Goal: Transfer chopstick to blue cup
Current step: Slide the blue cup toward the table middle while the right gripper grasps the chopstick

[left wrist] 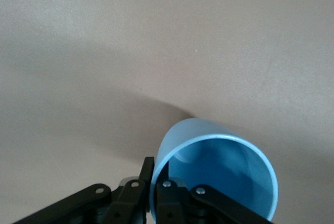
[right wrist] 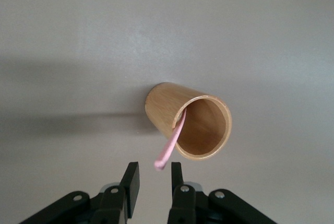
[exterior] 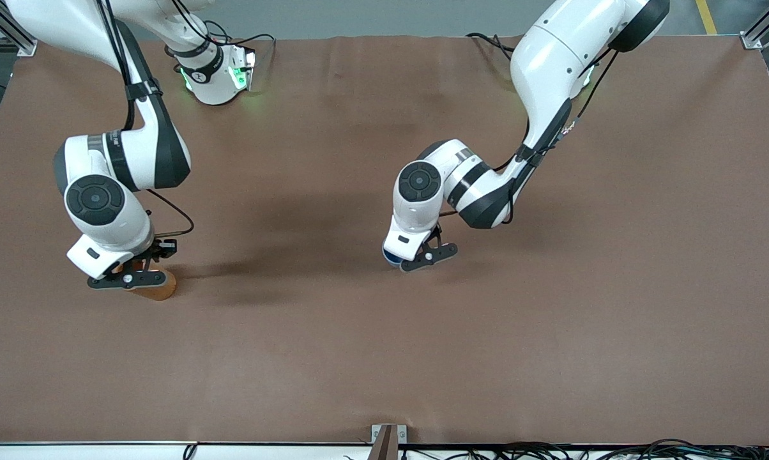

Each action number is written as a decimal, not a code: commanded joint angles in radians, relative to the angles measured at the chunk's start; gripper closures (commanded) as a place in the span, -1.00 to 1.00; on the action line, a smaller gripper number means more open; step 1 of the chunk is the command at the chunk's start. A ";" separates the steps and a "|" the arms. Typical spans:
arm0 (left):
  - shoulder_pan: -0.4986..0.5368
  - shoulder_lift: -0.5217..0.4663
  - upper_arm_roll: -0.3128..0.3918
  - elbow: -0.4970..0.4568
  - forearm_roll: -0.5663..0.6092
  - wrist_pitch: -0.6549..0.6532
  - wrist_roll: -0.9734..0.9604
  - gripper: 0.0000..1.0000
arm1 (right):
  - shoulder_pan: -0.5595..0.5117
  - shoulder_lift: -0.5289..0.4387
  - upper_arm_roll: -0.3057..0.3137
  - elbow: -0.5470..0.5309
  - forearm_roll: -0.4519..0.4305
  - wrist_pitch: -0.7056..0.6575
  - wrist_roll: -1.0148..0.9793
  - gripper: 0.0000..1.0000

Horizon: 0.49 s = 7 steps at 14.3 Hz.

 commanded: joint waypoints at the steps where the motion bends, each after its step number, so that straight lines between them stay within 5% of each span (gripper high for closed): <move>1: -0.001 0.008 -0.001 0.023 0.023 0.001 -0.025 0.97 | -0.017 -0.023 0.005 -0.024 -0.027 0.023 0.020 0.59; 2: 0.001 0.011 -0.001 0.023 0.025 0.002 -0.025 0.89 | -0.024 -0.023 0.003 -0.023 -0.027 0.030 0.020 0.60; 5: 0.010 0.005 -0.001 0.012 0.026 0.001 -0.007 -0.73 | -0.037 -0.022 0.005 -0.018 -0.027 0.047 0.020 0.52; 6: 0.016 -0.001 -0.001 0.009 0.026 0.001 -0.004 -1.00 | -0.035 -0.022 0.005 -0.018 -0.027 0.053 0.020 0.47; 7: 0.021 -0.010 -0.003 0.009 0.026 -0.008 -0.001 -1.00 | -0.035 -0.022 0.005 -0.018 -0.027 0.058 0.020 0.47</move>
